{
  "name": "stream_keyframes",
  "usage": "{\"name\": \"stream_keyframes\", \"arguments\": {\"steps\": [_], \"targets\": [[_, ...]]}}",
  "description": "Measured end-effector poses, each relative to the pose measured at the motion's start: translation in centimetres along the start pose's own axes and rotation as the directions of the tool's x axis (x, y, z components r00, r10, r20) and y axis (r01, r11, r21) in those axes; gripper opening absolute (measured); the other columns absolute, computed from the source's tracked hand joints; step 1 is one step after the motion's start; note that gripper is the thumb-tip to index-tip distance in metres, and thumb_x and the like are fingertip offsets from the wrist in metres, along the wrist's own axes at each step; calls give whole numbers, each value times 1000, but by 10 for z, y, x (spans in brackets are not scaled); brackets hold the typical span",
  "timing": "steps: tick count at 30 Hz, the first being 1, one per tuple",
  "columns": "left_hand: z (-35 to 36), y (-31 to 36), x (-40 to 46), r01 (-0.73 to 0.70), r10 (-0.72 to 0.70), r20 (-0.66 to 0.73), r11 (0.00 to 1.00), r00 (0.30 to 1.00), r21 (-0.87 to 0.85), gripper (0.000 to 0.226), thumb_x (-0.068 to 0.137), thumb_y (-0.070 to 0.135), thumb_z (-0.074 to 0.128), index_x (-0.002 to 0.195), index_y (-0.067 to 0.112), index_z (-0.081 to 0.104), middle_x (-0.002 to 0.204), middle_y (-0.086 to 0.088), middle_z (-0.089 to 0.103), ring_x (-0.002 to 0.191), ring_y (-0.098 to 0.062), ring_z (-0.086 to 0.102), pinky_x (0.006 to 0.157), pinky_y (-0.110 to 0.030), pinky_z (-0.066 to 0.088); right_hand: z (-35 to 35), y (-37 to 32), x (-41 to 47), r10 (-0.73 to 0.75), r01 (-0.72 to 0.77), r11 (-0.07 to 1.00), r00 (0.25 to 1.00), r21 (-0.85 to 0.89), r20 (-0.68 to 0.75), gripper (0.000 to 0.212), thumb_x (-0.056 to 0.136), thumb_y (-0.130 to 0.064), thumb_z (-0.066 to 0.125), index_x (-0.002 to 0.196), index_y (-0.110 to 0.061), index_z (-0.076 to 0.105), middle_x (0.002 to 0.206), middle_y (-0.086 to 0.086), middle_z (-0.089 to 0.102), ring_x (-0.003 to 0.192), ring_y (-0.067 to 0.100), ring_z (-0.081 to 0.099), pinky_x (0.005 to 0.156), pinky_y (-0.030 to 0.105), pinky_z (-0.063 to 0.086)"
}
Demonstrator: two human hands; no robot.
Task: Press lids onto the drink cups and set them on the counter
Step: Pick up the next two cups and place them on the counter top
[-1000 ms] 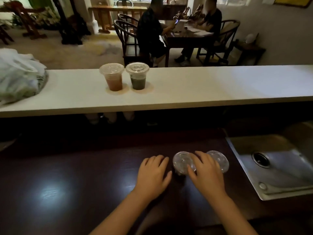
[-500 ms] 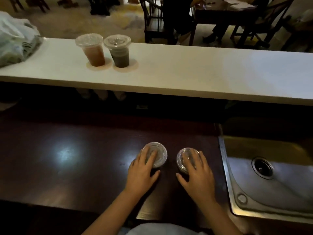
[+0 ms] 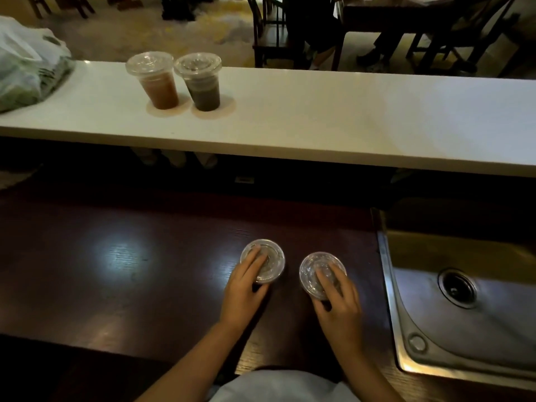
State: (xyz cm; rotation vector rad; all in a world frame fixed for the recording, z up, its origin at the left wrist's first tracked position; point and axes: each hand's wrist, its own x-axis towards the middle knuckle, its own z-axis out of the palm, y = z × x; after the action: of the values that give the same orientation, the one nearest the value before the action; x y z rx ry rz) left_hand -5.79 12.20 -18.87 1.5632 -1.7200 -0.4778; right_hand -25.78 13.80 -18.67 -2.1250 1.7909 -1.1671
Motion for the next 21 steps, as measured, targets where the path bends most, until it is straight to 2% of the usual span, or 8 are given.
{"name": "stream_keyframes", "arguments": {"steps": [3, 6, 9, 11, 15, 18, 21], "targets": [[-3, -3, 1, -17, 17, -22, 1000, 1000, 3, 66, 68, 3, 79, 127, 18, 53, 136, 1, 50, 121, -22, 52, 95, -38, 49, 3, -3, 0, -44, 44, 999, 999, -14, -8, 82, 50, 8, 85, 119, -21, 54, 129, 3, 45, 113, 28, 46, 92, 35, 42], [-11, -2, 6, -55, 55, -35, 998, 998, 11, 66, 68, 7, 80, 127, 19, 53, 135, 2, 51, 119, -22, 53, 94, -37, 49, 5, -8, 7, -68, 68, 998, 997, -13, -21, 81, 49, 6, 85, 119, -21, 54, 127, 3, 46, 112, 30, 47, 90, 42, 46], [-27, 10, 23, -100, 99, -75, 995, 992, -3, 58, 73, 23, 71, 128, 24, 51, 135, 4, 51, 118, -19, 54, 94, -31, 48, 1, -18, 27, -74, 76, 996, 996, 37, -55, 81, 51, 4, 86, 120, -23, 53, 128, 3, 48, 112, 34, 50, 83, 47, 53], [-41, 21, 41, -128, 126, -99, 992, 987, -19, 55, 74, 30, 65, 127, 27, 50, 134, 4, 52, 119, -17, 54, 95, -29, 48, -3, -29, 49, -78, 85, 994, 993, 73, -88, 83, 51, 4, 86, 122, -25, 52, 129, 4, 47, 113, 36, 50, 84, 46, 52], [-70, 42, 87, -207, 197, -149, 977, 969, -51, 52, 74, 27, 66, 124, 21, 54, 133, -2, 55, 121, -15, 53, 99, -32, 45, -16, -54, 105, -128, 147, 985, 974, 90, -187, 78, 53, 2, 86, 120, -23, 55, 128, 7, 51, 111, 33, 51, 90, 39, 47], [-94, 59, 121, -272, 261, -198, 962, 945, -29, 50, 74, 28, 68, 122, 18, 57, 132, -2, 56, 121, -13, 52, 101, -27, 43, -26, -71, 144, -157, 189, 977, 952, 100, -261, 67, 57, -1, 84, 116, -21, 59, 127, 7, 53, 110, 31, 53, 92, 38, 47], [-118, 78, 156, -339, 320, -245, 940, 915, -36, 50, 74, 28, 72, 120, 13, 61, 132, -3, 57, 122, -9, 51, 102, -23, 40, -39, -90, 185, -146, 201, 969, 934, 141, -325, 58, 59, -3, 85, 112, -16, 65, 124, 10, 57, 112, 29, 53, 99, 23, 39]]}}
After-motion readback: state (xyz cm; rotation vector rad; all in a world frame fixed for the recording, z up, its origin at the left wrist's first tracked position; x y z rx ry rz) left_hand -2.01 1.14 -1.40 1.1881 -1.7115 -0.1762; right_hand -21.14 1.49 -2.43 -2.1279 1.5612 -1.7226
